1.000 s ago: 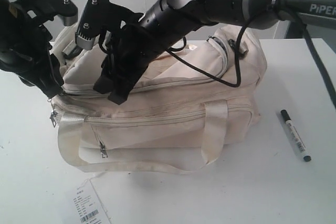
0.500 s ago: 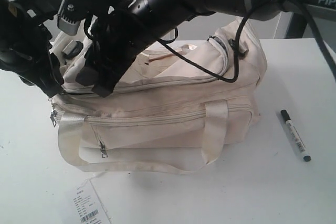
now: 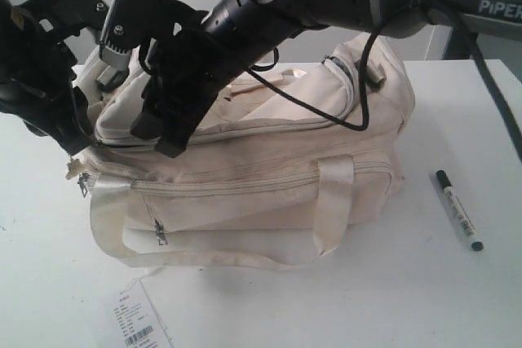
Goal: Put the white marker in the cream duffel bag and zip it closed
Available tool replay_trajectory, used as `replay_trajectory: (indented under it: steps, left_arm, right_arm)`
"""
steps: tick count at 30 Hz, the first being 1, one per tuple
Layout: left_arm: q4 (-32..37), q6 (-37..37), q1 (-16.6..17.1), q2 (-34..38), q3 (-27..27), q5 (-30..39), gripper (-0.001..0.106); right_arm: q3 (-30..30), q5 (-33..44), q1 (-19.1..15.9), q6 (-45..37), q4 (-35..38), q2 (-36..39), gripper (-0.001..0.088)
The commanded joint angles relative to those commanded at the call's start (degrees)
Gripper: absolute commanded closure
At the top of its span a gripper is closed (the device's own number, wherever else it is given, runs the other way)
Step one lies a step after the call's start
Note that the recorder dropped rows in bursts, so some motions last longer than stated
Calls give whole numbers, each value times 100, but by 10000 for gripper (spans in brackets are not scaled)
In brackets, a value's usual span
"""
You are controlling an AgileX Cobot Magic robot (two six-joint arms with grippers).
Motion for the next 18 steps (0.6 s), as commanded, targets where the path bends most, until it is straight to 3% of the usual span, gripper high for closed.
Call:
replay_trajectory:
  steps: [7, 18]
  left_arm:
    - [0, 0, 0, 0, 0, 0, 1053]
    - [1, 0, 0, 0, 0, -10, 1053]
  right_arm:
    - [58, 659, -238, 82, -347, -326, 373]
    - [297, 246, -286, -127, -245, 181, 373]
